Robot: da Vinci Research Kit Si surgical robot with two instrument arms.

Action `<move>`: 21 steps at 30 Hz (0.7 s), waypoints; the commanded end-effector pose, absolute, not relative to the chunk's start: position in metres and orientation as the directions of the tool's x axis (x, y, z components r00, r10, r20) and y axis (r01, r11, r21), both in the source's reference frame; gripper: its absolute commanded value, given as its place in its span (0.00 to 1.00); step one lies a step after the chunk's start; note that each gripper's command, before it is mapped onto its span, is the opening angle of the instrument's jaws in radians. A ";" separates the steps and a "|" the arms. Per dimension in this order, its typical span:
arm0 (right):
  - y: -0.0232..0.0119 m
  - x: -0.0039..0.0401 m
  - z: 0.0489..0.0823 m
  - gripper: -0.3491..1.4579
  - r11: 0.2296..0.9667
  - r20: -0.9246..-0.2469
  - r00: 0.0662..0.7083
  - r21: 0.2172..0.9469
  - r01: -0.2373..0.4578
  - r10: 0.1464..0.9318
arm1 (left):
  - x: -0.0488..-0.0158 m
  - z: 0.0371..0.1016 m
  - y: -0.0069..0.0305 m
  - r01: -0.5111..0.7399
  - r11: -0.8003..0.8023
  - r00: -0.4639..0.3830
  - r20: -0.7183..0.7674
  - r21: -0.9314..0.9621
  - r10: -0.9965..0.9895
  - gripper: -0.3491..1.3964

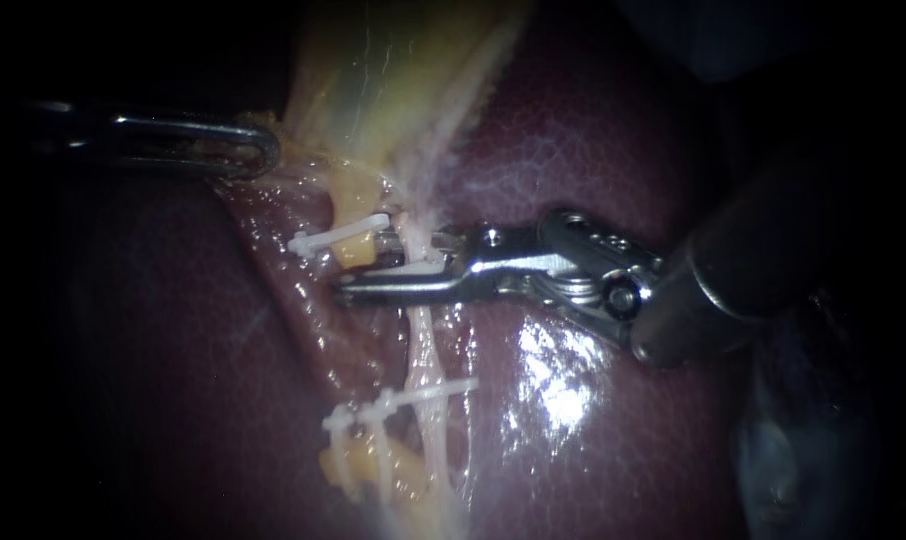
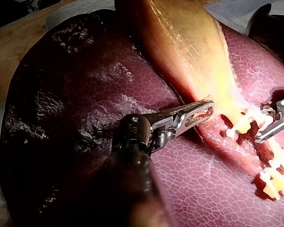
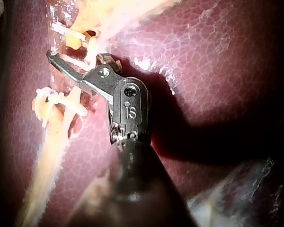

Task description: Clipping second clip right tube

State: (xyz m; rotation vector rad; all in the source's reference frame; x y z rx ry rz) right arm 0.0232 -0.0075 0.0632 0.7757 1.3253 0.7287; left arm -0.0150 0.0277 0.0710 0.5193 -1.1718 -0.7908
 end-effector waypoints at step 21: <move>-0.0124 0.0224 0.0596 0.46 0.401 -0.441 0.211 0.892 0.206 0.872 | -0.0151 0.0710 0.0276 0.274 0.627 0.174 0.603 0.730 -0.778 0.00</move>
